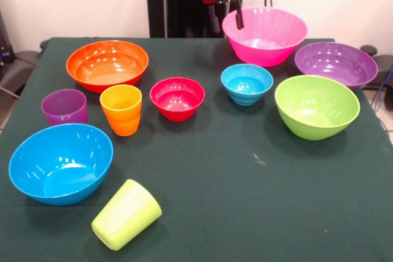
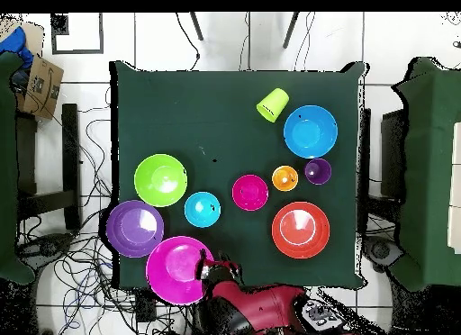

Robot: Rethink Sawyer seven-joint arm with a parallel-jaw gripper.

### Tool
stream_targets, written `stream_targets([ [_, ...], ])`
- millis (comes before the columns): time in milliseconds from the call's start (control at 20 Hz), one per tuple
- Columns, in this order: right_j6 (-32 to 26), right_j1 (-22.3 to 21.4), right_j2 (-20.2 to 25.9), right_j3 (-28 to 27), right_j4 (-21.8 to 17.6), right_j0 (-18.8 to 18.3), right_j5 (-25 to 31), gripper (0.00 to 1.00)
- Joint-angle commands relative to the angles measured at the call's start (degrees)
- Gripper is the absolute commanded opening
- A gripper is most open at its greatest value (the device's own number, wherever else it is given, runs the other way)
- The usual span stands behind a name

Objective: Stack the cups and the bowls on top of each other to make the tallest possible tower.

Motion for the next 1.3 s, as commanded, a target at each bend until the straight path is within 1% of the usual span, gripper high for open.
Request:
stream_targets([
  [50, -1.3, 0.6, 6.4, -7.2, -4.5, 1.4, 10.0, 1.0],
  [150, -1.3, 0.6, 7.1, -7.6, -5.2, 1.6, 10.6, 1.0],
  [300, -2.2, 0.4, 9.7, -7.9, -7.6, 0.5, 12.1, 1.0],
  [450, -3.8, -0.7, 12.9, -7.8, -9.8, -1.1, 15.6, 1.0],
  [500, -4.0, -1.1, 13.3, -7.9, -10.4, -1.2, 15.8, 1.0],
  [600, -3.7, -0.6, 15.0, -7.9, -11.3, -2.6, 16.9, 1.0],
  [850, -4.3, -3.2, 18.0, -7.0, -12.4, -4.1, 20.1, 1.0],
  [1050, -4.6, -3.8, 19.7, -6.8, -13.1, -5.4, 22.2, 1.0],
  [1150, -4.9, -3.4, 20.9, -7.1, -13.6, -6.5, 22.9, 1.0],
  [1300, -5.3, -4.4, 22.6, -6.5, -13.6, -7.7, 24.4, 1.0],
])
